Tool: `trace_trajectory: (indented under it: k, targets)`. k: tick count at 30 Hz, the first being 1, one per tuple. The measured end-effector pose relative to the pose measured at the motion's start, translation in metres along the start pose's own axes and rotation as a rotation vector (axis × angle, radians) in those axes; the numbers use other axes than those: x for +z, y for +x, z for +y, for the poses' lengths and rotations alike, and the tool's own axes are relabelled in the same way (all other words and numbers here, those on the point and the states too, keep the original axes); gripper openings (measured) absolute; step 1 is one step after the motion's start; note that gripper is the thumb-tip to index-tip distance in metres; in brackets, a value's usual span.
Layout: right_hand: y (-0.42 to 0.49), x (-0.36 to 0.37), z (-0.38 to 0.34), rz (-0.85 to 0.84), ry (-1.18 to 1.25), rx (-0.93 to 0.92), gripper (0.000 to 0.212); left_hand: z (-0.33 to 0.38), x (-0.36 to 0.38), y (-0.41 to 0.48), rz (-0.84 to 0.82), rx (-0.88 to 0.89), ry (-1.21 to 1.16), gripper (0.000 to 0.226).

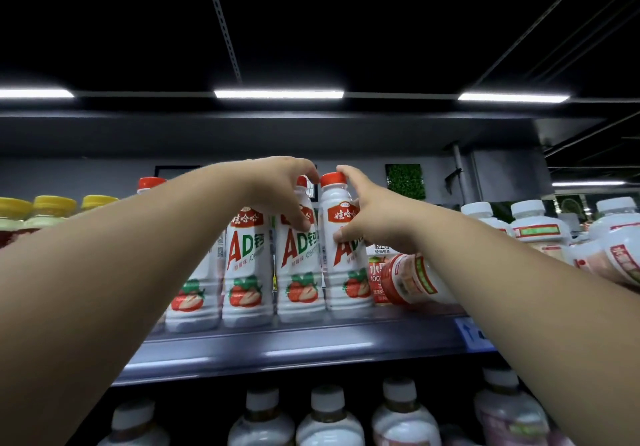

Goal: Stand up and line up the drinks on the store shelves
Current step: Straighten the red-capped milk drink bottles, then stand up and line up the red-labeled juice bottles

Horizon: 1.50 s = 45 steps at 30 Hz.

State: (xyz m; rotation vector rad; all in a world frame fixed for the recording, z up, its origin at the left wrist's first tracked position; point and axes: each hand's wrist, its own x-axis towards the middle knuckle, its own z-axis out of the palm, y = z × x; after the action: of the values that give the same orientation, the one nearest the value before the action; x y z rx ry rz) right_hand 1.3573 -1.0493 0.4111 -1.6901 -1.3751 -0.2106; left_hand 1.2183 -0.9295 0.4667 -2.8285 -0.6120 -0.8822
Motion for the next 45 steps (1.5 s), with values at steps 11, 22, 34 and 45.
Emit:
trace_trajectory:
  k: [11,22,34,45]
  targets:
    - [-0.003,0.003,-0.005,-0.020,-0.065,0.074,0.110,0.000,0.001,-0.003,0.029,0.008,0.111,0.081]
    - [-0.009,0.002,-0.010,-0.024,-0.201,0.075,0.111,0.001,0.006,-0.009,0.135,0.013,0.186,0.083]
    - [-0.019,-0.023,-0.006,-0.042,-0.291,-0.040,0.120,0.021,0.017,-0.018,0.215,0.079,0.267,0.098]
    - [-0.066,-0.090,0.028,0.003,-0.323,-0.075,0.055,0.083,0.054,-0.033,0.175,0.300,0.283,0.100]
